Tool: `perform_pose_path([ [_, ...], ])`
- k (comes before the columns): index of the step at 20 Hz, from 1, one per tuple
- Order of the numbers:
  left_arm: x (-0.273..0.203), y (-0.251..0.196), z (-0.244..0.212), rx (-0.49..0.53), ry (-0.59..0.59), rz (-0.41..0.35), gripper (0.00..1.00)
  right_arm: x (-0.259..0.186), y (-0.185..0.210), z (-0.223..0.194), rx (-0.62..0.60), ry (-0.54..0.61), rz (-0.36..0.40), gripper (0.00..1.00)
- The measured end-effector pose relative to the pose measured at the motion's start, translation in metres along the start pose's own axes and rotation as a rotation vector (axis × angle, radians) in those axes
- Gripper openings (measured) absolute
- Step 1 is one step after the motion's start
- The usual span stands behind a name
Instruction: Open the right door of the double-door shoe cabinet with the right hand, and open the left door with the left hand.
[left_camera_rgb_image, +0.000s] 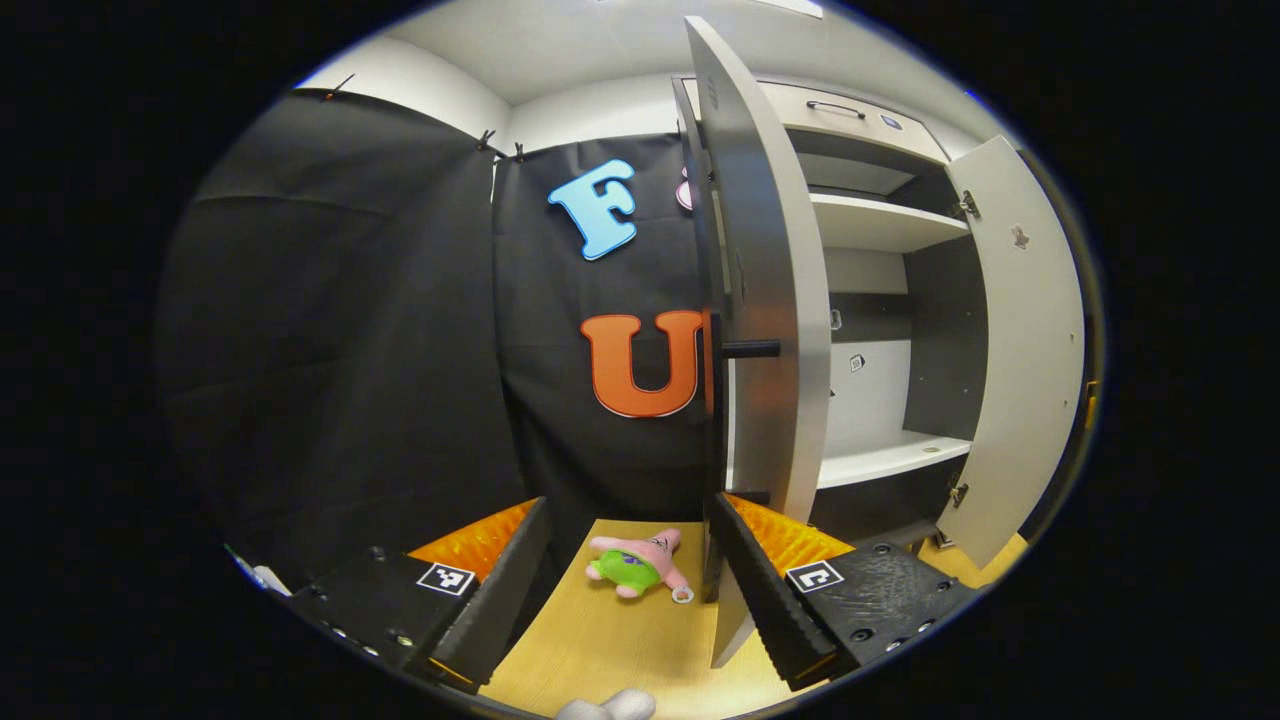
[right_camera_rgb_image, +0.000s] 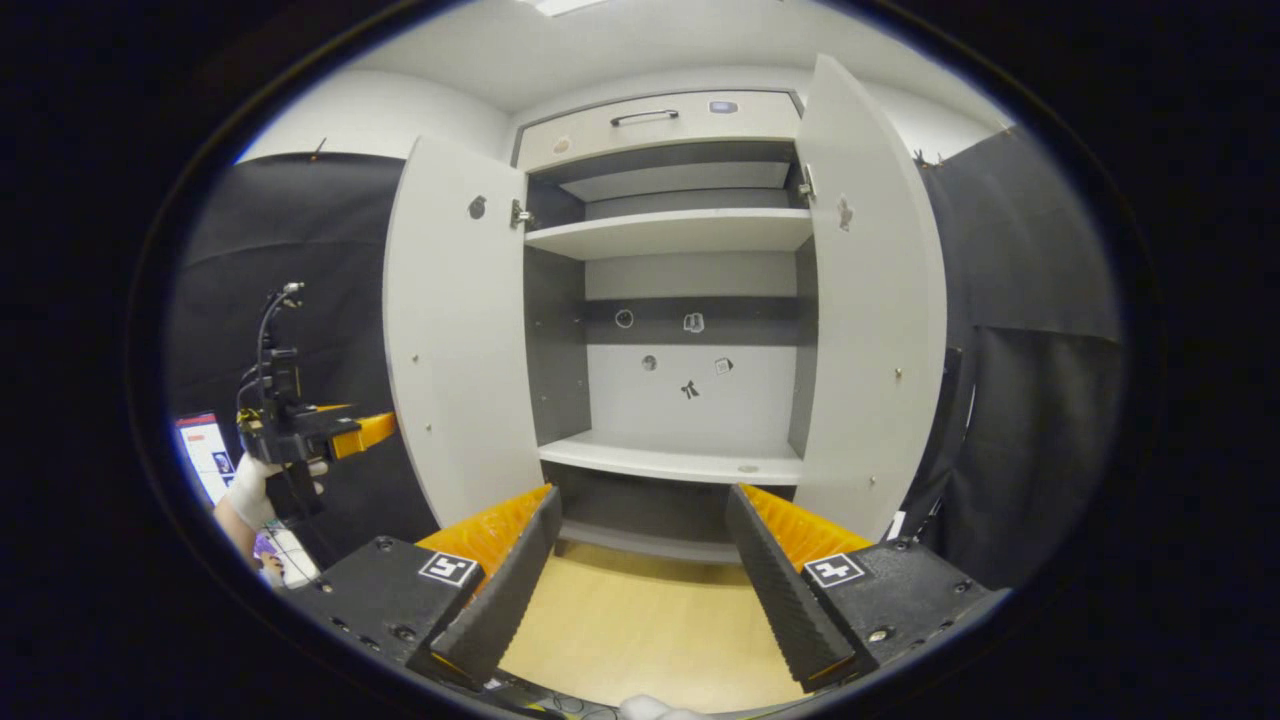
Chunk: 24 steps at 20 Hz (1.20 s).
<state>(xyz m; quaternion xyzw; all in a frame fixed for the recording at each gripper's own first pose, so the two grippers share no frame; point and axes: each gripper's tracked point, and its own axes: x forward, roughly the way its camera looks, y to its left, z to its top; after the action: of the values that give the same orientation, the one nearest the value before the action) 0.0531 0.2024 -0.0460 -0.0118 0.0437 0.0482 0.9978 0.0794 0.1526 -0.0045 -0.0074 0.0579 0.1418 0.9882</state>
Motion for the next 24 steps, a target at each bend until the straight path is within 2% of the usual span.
perform_pose_path([
  [6, -0.044, -0.009, 0.016, -0.012, -0.006, 0.012, 0.96, 0.003, -0.009, 0.003, 0.012, -0.008, -0.031, 1.00],
  [10, -0.072, -0.036, 0.035, -0.028, -0.040, -0.008, 0.97, 0.002, -0.017, 0.004, 0.007, -0.009, -0.055, 1.00],
  [16, -0.086, -0.085, 0.051, -0.024, -0.084, -0.020, 0.96, -0.003, -0.039, 0.007, 0.010, -0.030, -0.146, 1.00],
  [19, -0.087, -0.112, 0.050, 0.024, -0.090, -0.050, 0.96, -0.006, -0.048, 0.005, 0.022, -0.034, -0.189, 1.00],
  [20, -0.089, -0.122, 0.048, 0.032, -0.091, -0.068, 1.00, -0.006, -0.050, 0.005, 0.025, -0.033, -0.199, 1.00],
  [21, -0.090, -0.132, 0.047, 0.032, -0.087, -0.089, 0.96, -0.007, -0.052, 0.004, 0.027, -0.034, -0.209, 1.00],
  [24, -0.089, -0.157, 0.043, 0.026, -0.073, -0.139, 0.96, -0.009, -0.055, 0.003, 0.028, -0.035, -0.232, 1.00],
])
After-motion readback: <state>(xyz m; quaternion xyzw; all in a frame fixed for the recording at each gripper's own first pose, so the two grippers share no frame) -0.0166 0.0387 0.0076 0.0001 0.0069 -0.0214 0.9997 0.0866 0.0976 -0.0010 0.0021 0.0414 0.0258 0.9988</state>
